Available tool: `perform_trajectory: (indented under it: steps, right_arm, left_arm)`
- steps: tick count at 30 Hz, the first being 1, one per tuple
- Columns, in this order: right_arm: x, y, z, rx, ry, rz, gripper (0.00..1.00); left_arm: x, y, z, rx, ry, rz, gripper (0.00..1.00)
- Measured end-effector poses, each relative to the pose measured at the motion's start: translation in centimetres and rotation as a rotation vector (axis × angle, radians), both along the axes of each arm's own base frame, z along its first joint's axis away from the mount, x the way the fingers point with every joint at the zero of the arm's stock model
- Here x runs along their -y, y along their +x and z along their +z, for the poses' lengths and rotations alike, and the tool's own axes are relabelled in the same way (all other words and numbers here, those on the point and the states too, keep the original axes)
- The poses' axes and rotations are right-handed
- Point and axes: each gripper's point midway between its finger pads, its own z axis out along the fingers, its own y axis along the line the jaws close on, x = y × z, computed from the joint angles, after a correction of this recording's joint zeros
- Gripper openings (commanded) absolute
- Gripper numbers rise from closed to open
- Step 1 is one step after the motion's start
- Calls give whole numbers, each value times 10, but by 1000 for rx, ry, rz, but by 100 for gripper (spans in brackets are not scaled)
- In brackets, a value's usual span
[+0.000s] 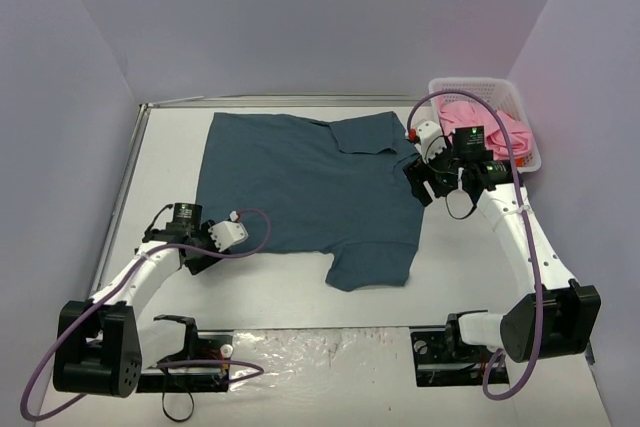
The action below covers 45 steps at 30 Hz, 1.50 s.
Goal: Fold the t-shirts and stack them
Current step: Flatten out the tshirt
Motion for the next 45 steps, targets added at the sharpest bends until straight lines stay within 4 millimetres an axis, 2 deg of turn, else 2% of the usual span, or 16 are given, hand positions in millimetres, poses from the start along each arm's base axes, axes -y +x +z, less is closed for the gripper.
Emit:
perform_trajectory:
  steps: [2, 5, 9, 10, 11, 15, 19, 21, 23, 24, 25, 29, 32, 38, 41, 45]
  right_arm:
    - [0, -1, -2, -6, -1, 0, 68]
    - [1, -4, -7, -19, -4, -1, 68]
    - [2, -5, -11, -28, -6, -4, 68]
    - [2, -6, -12, -31, -7, -4, 68]
    - [2, -7, -12, -34, -9, -2, 68]
    - [2, -15, -15, -56, -22, 33, 67]
    - [-14, -44, -29, -166, -64, 160, 61]
    - [-30, -58, -39, -222, -95, 241, 41]
    - [-43, -67, -54, -284, -134, 317, 13]
    - [-47, -71, -64, -322, -150, 339, 12]
    - [-48, -72, -73, -358, -165, 353, 12]
    - [-43, -74, -112, -497, -216, 369, 31]
    - [-39, -78, -128, -558, -246, 395, 38]
    - [-31, -89, -133, -596, -306, 448, 40]
    - [-25, -103, -137, -636, -328, 474, 40]
    - [-23, -117, -130, -660, -336, 519, 42]
  left_arm:
    - [-5, -2, -8, -17, 18, 4, 43]
    - [-10, 6, -9, 2, 30, 18, 36]
    - [-13, 14, -10, 7, 43, 26, 18]
    - [-14, 16, -11, 8, 44, 25, 6]
    - [-14, 18, -12, 4, 44, 25, 3]
    - [-16, 26, -13, -2, 50, 24, 2]
    - [-20, 34, -12, -11, 30, 77, 2]
    - [-22, 36, -11, -27, 12, 116, 2]
    - [-24, 42, -8, -33, -6, 158, 2]
    - [-24, 46, -5, -33, -17, 180, 2]
    - [-24, 50, -2, -28, -28, 198, 2]
    - [-22, 66, 11, 1, -64, 246, 2]
    - [-22, 73, 15, 13, -75, 277, 2]
    - [-25, 74, 11, -6, -72, 335, 2]
    - [-25, 73, 11, -11, -76, 359, 2]
    - [-24, 72, 11, -14, -86, 384, 2]
